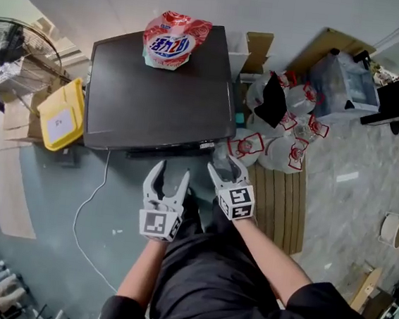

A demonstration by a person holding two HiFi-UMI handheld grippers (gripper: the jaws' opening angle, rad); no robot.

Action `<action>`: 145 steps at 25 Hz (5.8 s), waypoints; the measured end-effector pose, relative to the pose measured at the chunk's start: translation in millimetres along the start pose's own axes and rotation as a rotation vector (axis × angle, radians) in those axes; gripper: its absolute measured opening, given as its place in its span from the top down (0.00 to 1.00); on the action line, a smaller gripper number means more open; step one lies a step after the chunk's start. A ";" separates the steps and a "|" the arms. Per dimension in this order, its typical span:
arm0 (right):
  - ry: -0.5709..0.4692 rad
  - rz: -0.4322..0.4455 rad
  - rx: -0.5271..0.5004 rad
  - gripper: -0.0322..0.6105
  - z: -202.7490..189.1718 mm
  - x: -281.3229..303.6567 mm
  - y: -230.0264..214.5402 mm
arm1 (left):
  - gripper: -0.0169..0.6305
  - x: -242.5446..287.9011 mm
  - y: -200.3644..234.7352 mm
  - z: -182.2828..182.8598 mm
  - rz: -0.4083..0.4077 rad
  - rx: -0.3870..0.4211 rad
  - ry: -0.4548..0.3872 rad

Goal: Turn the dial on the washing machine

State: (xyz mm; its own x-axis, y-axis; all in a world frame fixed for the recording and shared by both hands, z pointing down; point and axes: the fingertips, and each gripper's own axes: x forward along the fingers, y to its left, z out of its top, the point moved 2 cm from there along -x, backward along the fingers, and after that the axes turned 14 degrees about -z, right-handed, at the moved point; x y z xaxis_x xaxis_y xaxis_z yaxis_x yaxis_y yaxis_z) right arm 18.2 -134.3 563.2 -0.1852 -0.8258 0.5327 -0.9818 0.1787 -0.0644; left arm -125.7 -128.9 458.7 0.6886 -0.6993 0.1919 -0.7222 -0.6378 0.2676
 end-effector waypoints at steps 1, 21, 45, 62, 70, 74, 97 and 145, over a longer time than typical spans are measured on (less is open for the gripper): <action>-0.002 -0.014 0.005 0.61 -2.1 4.4 0.9 | 0.60 0.0 3.2 -2.4 -0.006 0.000 0.011; 0.034 -0.129 0.026 0.60 -58.6 71.0 14.4 | 0.60 3.1 30.9 -46.2 -0.120 -0.005 0.060; 0.012 -0.214 -0.010 0.57 -74.4 105.6 10.1 | 0.60 -1.4 42.4 -61.2 -0.132 0.005 0.110; 0.009 -0.102 0.327 0.57 -76.5 106.7 0.4 | 0.60 -5.3 40.4 -66.7 -0.133 -0.005 0.111; 0.000 -0.183 0.093 0.56 -76.0 99.1 -0.1 | 0.60 -4.0 37.1 -70.1 -0.137 0.004 0.121; 0.002 -0.221 -0.045 0.56 -73.6 97.9 3.7 | 0.60 -6.1 36.7 -71.7 -0.120 -0.002 0.138; 0.004 -0.169 0.144 0.59 -73.2 101.2 0.6 | 0.60 -5.6 35.3 -78.9 -0.123 -0.013 0.134; 0.009 -0.172 0.025 0.58 -70.6 103.9 6.8 | 0.60 1.5 38.3 -87.1 -0.128 -0.021 0.137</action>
State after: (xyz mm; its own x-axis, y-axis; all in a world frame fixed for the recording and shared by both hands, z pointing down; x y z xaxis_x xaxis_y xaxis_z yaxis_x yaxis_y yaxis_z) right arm -4.7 -181.1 677.7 -0.0145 -0.8380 0.5455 -0.9997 0.0219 0.0070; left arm -146.7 -126.3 551.4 0.7785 -0.5610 0.2815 -0.6273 -0.7110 0.3179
